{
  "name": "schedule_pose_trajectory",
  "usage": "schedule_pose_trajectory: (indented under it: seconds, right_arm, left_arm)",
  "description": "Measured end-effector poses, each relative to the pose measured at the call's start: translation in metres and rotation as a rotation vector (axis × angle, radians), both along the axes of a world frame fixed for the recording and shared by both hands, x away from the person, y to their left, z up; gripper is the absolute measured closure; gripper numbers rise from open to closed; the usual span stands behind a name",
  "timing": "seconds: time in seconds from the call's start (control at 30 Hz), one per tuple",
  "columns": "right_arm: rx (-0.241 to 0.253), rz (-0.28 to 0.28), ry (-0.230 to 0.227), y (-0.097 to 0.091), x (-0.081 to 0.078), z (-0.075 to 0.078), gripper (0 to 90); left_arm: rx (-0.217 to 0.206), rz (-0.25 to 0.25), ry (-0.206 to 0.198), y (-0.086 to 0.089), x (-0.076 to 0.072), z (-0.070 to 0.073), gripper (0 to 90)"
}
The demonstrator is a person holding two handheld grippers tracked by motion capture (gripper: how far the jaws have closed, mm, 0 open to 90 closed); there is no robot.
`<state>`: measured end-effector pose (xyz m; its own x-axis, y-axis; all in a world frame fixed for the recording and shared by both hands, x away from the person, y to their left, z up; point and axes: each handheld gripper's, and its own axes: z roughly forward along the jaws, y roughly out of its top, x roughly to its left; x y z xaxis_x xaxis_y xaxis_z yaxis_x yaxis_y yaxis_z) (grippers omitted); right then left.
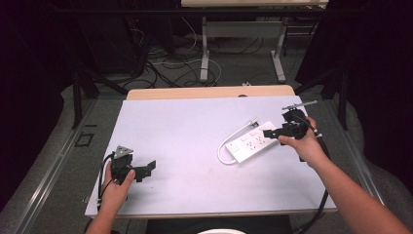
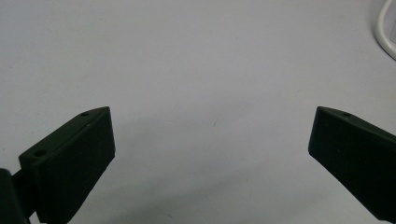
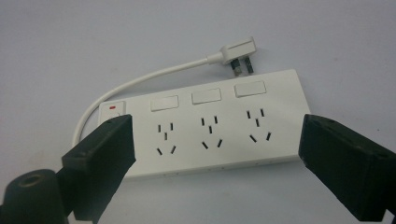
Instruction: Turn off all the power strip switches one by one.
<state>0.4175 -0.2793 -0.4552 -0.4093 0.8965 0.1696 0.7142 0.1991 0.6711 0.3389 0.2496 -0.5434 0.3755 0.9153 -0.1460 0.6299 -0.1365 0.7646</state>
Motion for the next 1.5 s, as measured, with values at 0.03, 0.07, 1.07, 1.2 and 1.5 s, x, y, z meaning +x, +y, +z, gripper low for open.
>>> schedule_pose_trajectory:
  seconds: [0.03,0.07,1.07,1.2,1.5]
  right_arm:
    - [-0.004,0.001,-0.007,0.000,-0.003,0.000,10.4]
    - [-0.006,0.012,-0.022,-0.002,-0.008,0.000,10.4]
    - [-0.009,-0.148,-0.103,-0.042,-0.083,-0.063,0.0]
    - [-0.006,-0.160,-0.110,-0.045,-0.087,-0.070,0.0]
    - [-0.005,-0.157,-0.102,-0.046,-0.091,-0.080,0.0]
  left_arm:
    - [0.000,0.000,0.000,0.000,0.000,0.000,0.5]
    - [0.001,-0.001,-0.001,0.000,0.000,0.000,0.4]
    - [0.004,-0.007,0.014,0.001,-0.001,0.001,0.4]
    - [-0.003,-0.006,0.007,0.001,-0.001,0.001,0.4]
    - [0.001,0.000,0.006,0.002,-0.001,0.001,0.3]
